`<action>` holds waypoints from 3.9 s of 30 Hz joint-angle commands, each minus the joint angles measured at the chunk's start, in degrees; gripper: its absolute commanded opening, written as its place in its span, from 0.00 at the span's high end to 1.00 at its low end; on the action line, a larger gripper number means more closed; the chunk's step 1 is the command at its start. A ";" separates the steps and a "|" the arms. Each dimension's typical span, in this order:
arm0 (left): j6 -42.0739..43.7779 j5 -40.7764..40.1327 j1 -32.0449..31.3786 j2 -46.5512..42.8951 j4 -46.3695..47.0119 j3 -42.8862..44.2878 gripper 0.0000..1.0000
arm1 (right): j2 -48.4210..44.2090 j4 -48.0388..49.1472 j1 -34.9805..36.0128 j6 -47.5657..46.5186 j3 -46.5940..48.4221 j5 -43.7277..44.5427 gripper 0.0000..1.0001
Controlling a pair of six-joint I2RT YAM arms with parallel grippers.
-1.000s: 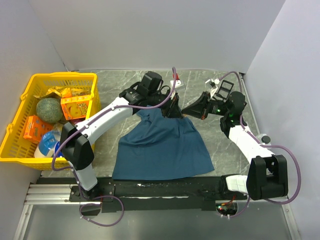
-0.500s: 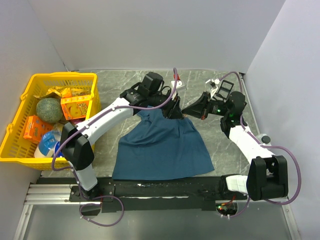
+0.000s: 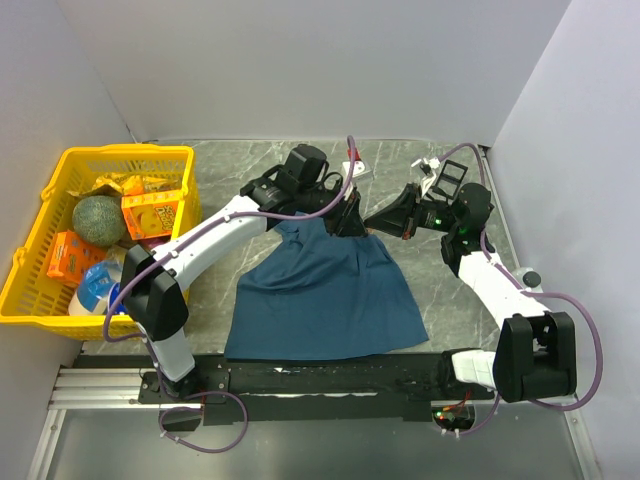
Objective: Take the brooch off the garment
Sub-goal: Close the brooch, then place the brooch in the brooch box.
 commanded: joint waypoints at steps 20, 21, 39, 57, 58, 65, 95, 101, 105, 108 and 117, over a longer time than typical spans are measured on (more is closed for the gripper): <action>1.57 -3.48 -1.47 1.11 -0.76 2.17 0.81 | -2.71 3.78 0.37 2.37 -0.22 -1.63 1.00; 1.57 -3.30 -1.47 1.11 -0.76 2.26 0.73 | -2.53 3.78 0.28 2.29 -0.22 -1.63 1.00; 5.61 -0.93 -0.94 -5.03 -2.78 1.21 0.45 | -0.95 3.87 -1.48 3.69 -0.13 -1.36 1.00; 3.86 5.58 9.69 -14.00 0.47 -4.15 0.44 | -10.17 -33.56 3.44 -42.32 5.84 21.47 1.00; 3.95 5.40 9.96 -14.44 0.91 -5.02 0.44 | -10.70 -34.88 4.49 -44.80 5.93 22.62 1.00; 3.77 4.61 11.27 -16.55 2.23 -7.23 0.42 | -16.33 -45.07 14.33 -64.58 5.49 32.29 1.00; 2.28 2.15 12.24 -21.30 6.36 -12.41 0.04 | -21.17 -49.75 19.88 -83.94 -0.13 49.87 1.00; 2.10 0.66 12.33 -22.44 6.63 -12.77 0.04 | -19.50 -49.04 18.30 -83.15 0.57 52.24 1.00; 4.90 -5.91 12.33 -22.10 3.39 -10.58 0.04 | -17.21 -49.65 16.63 -83.06 2.24 56.72 1.00; 9.90 -10.32 12.33 -20.43 -2.15 -8.03 0.04 | -15.10 -50.62 15.31 -82.62 3.47 58.48 1.00; 10.11 -27.36 12.68 -25.68 0.69 -17.21 0.04 | -10.89 -50.27 12.50 -82.18 6.54 63.94 1.00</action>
